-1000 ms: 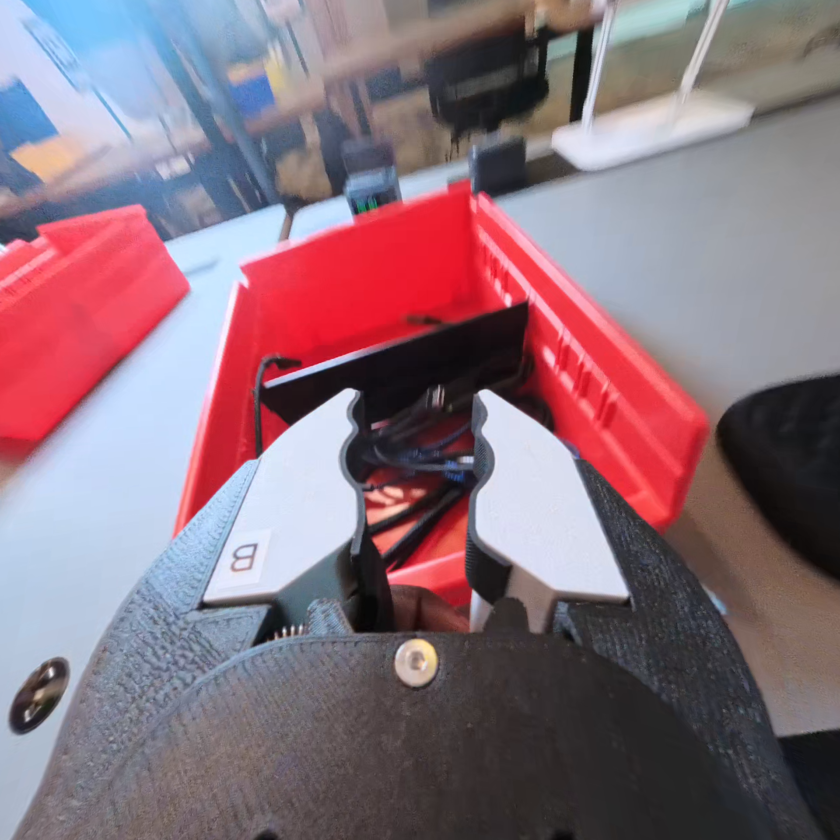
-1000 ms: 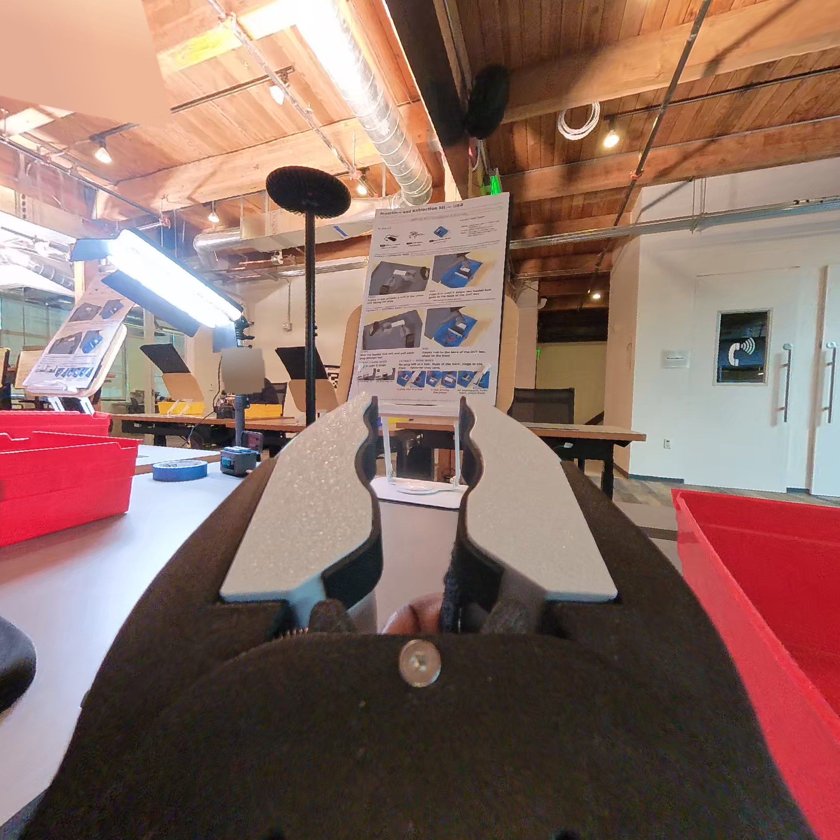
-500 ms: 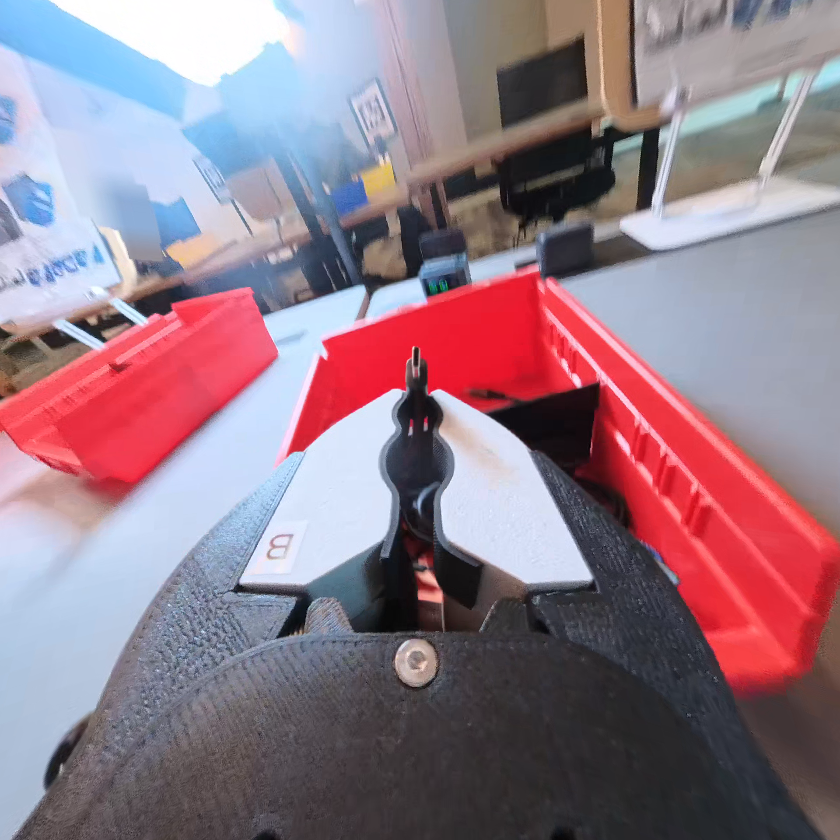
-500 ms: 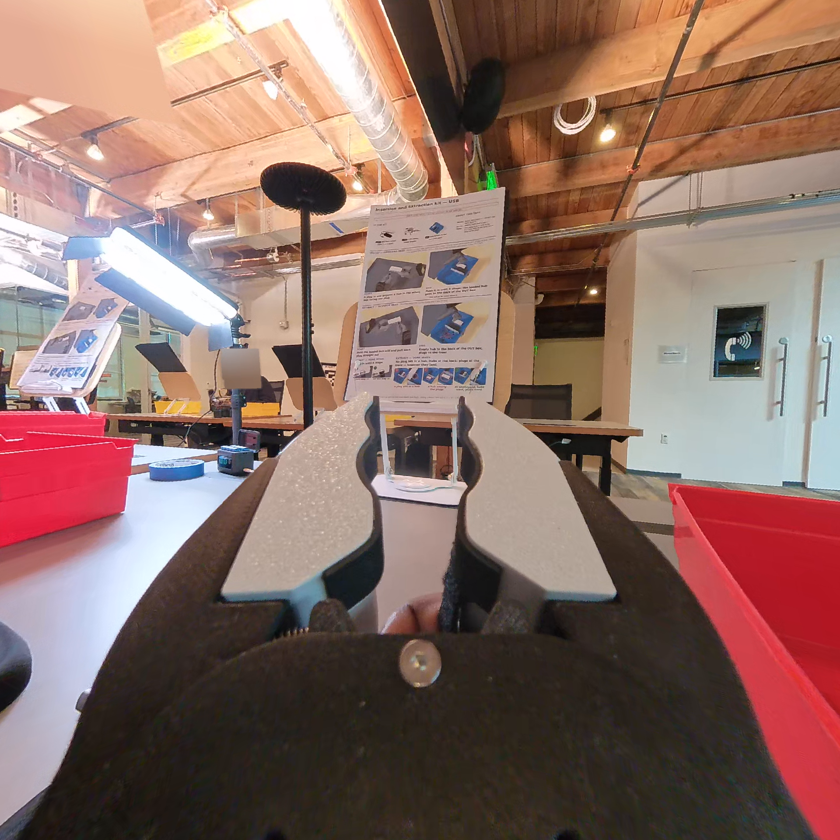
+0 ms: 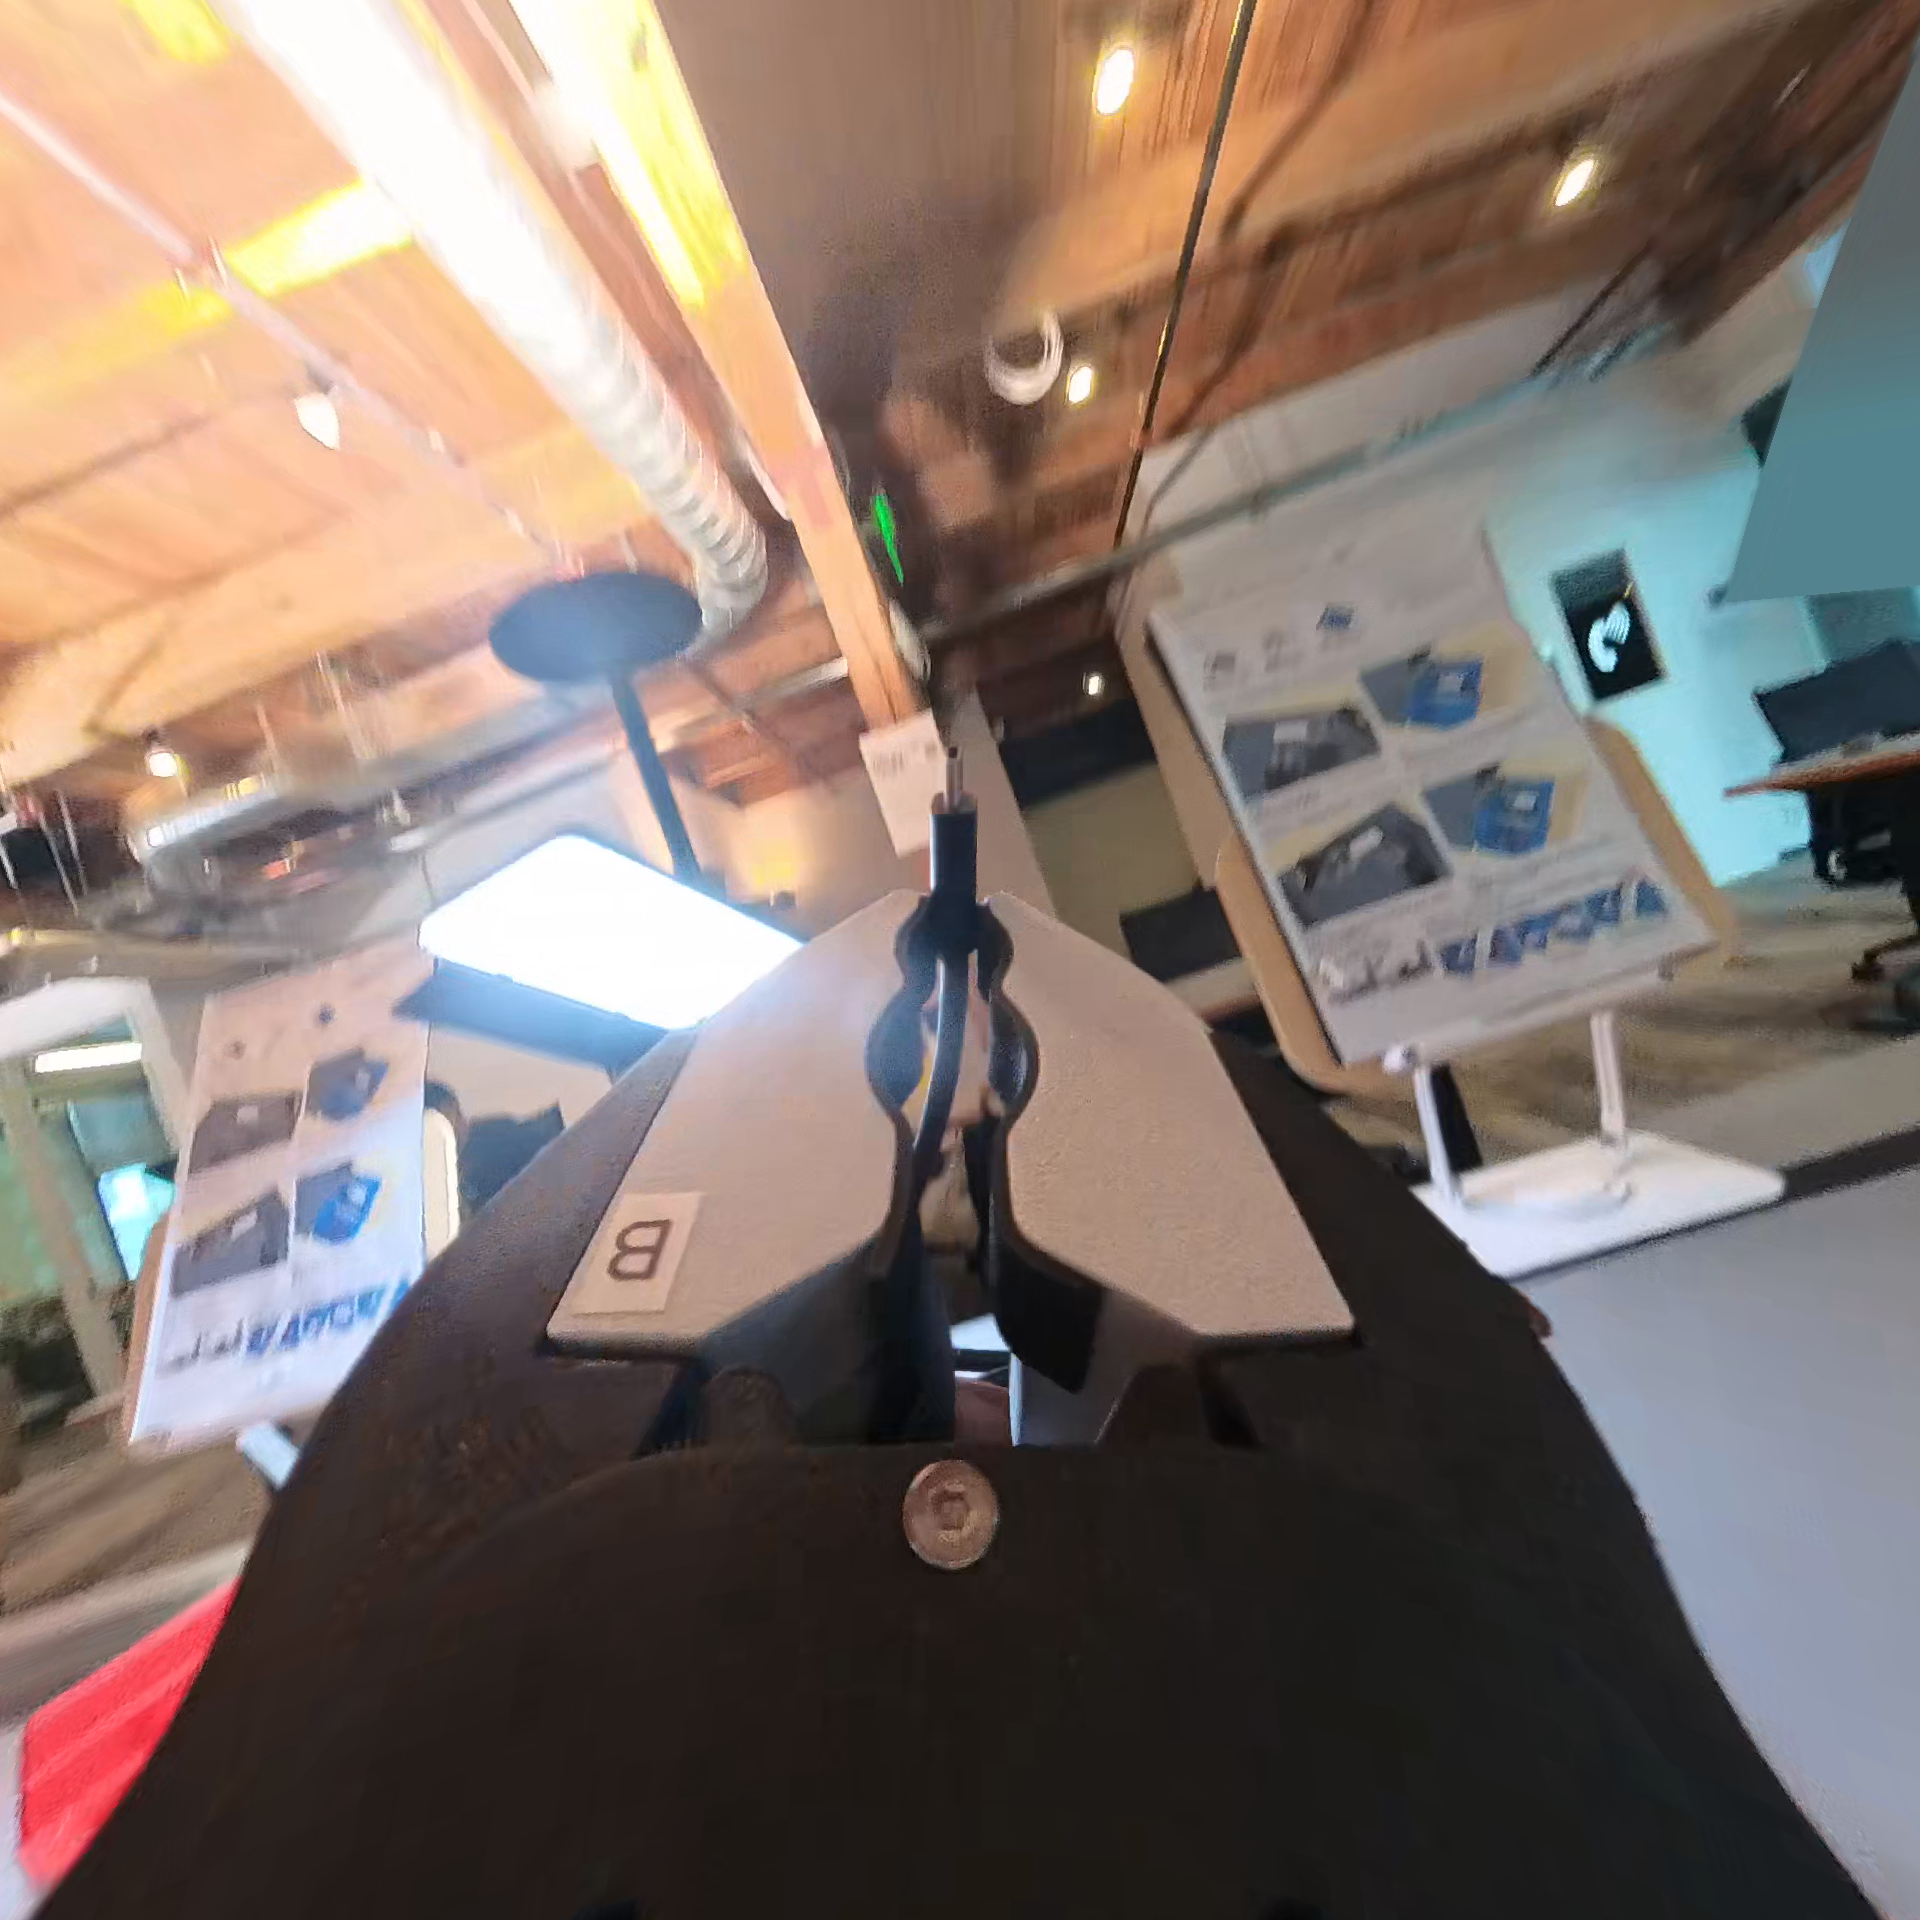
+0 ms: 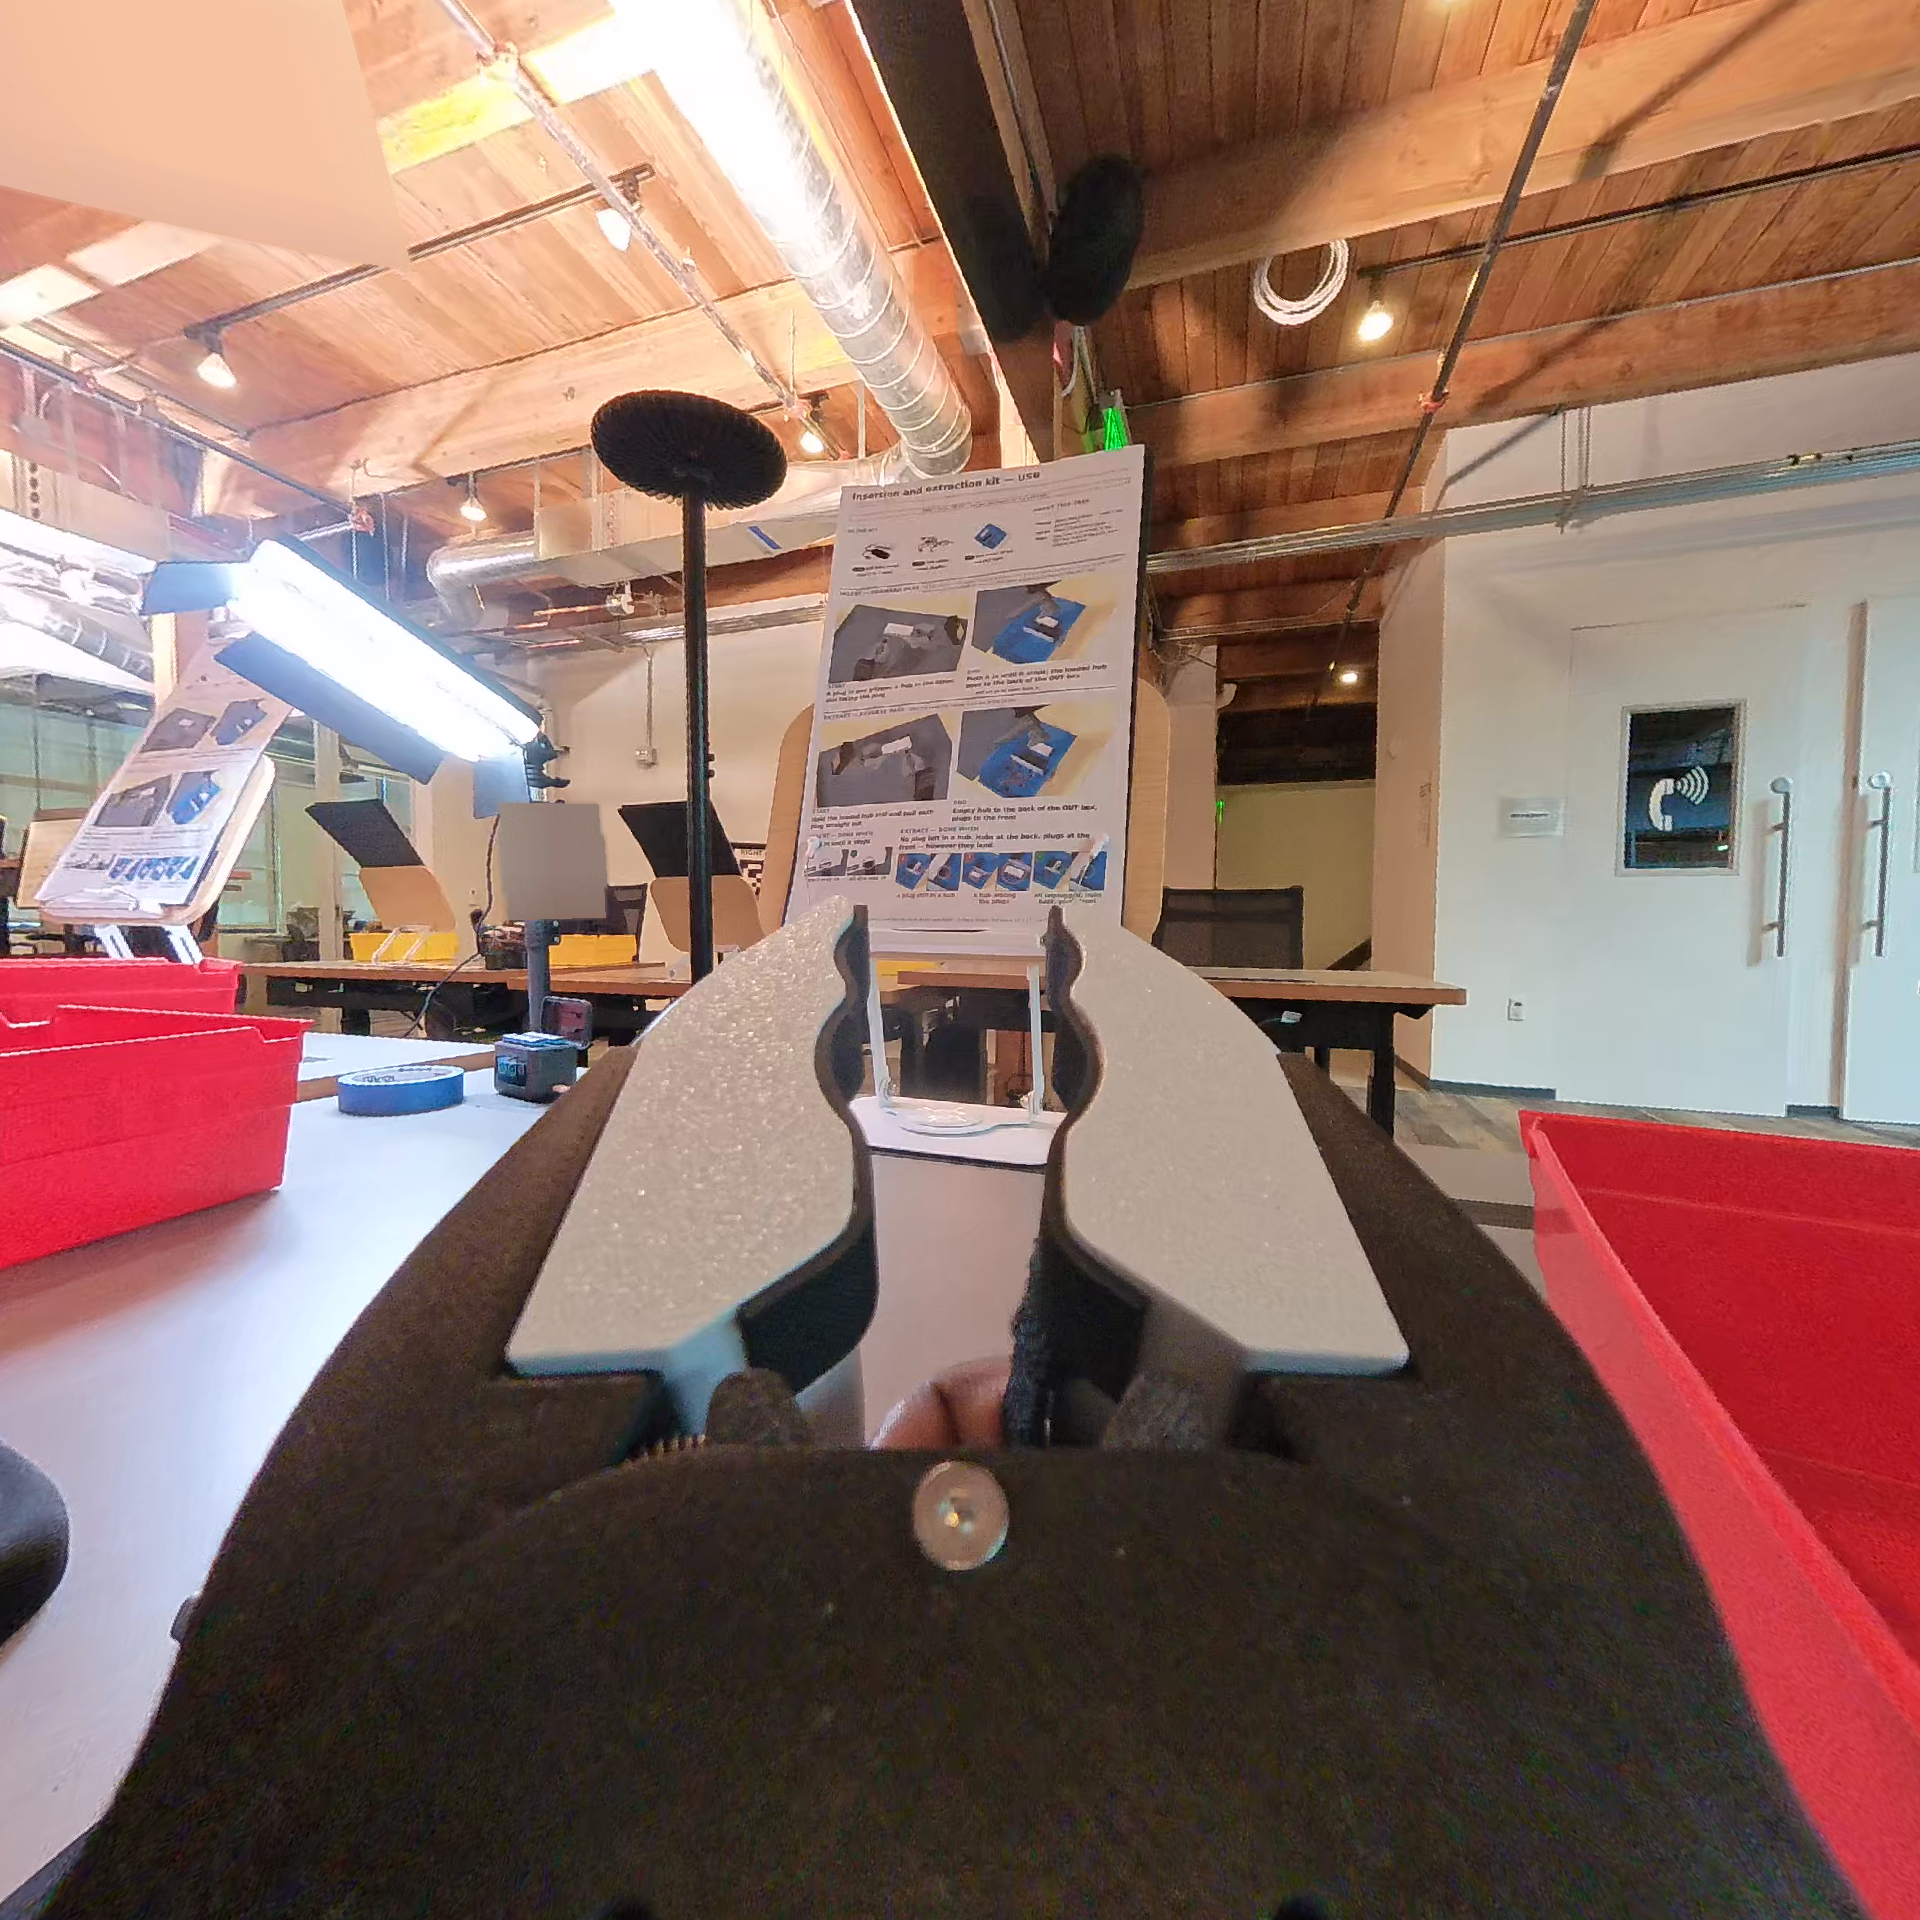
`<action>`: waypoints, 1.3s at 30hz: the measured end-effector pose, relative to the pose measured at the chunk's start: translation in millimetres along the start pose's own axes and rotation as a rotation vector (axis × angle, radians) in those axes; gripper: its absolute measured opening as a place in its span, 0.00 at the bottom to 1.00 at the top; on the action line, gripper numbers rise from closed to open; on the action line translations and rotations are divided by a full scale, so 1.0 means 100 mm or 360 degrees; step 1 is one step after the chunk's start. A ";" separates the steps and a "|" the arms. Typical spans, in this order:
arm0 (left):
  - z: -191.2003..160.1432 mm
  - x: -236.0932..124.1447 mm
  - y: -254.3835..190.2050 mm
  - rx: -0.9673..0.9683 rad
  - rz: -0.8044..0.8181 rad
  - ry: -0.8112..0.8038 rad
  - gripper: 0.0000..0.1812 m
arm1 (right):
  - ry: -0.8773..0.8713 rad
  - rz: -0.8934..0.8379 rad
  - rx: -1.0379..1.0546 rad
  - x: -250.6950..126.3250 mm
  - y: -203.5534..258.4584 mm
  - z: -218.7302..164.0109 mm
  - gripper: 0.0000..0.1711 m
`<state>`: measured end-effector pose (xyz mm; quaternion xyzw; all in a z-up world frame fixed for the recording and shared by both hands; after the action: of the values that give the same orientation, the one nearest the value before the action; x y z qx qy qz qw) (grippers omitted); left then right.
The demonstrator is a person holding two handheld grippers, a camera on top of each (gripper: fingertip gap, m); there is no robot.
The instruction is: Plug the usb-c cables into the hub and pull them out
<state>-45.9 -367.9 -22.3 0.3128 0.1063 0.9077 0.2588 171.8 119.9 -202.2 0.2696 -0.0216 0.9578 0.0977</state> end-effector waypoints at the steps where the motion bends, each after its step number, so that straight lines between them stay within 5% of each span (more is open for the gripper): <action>1: 0.13 0.01 -0.06 0.0003 -0.0004 -0.0082 0.04 | -0.0002 0.0001 -0.0001 0.00 0.00 0.00 0.19; 7: 0.43 0.11 -0.79 -0.0197 -0.0314 -0.0310 0.04 | -0.0006 0.0009 0.0005 0.00 0.00 0.00 0.19; 14: -0.27 0.16 -2.10 0.0332 -0.0494 0.0006 0.04 | 0.0050 0.0034 -0.0081 0.05 0.05 0.07 0.20; 19: -0.68 -0.02 -2.82 0.0913 -0.0621 0.0090 0.04 | 0.0310 0.0491 0.0010 0.18 0.60 0.25 0.28; 22: -0.74 -0.14 -3.14 0.0963 -0.0762 0.0035 0.04 | 0.0531 0.0904 0.0182 0.16 1.16 0.26 0.26; 25: -0.74 -0.24 -3.33 0.0948 -0.0874 -0.0047 0.04 | 0.0690 0.1198 0.0371 0.11 1.60 0.16 0.22; 28: -0.76 -0.34 -3.44 0.0860 -0.0967 -0.0048 0.04 | 0.0763 0.1185 0.0528 0.15 1.73 0.02 0.19; 39: -0.83 -0.38 -3.56 0.0888 -0.0983 -0.0014 0.04 | 0.0938 0.0969 -0.0039 0.11 1.90 -0.27 0.15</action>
<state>71.1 -90.6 -233.4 0.3283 0.4360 0.7224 0.4246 110.7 -62.0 -217.5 -0.0356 -0.0829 0.9787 -0.1845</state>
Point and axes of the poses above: each gripper's, where its closed fingertips meet, x out along the fingers, z out of its top, y = z × x across the jaws, the point moved 4 cm from there along -x, back along the fingers, and after that the axes turned 2 degrees about -z, right-handed, at the moved point
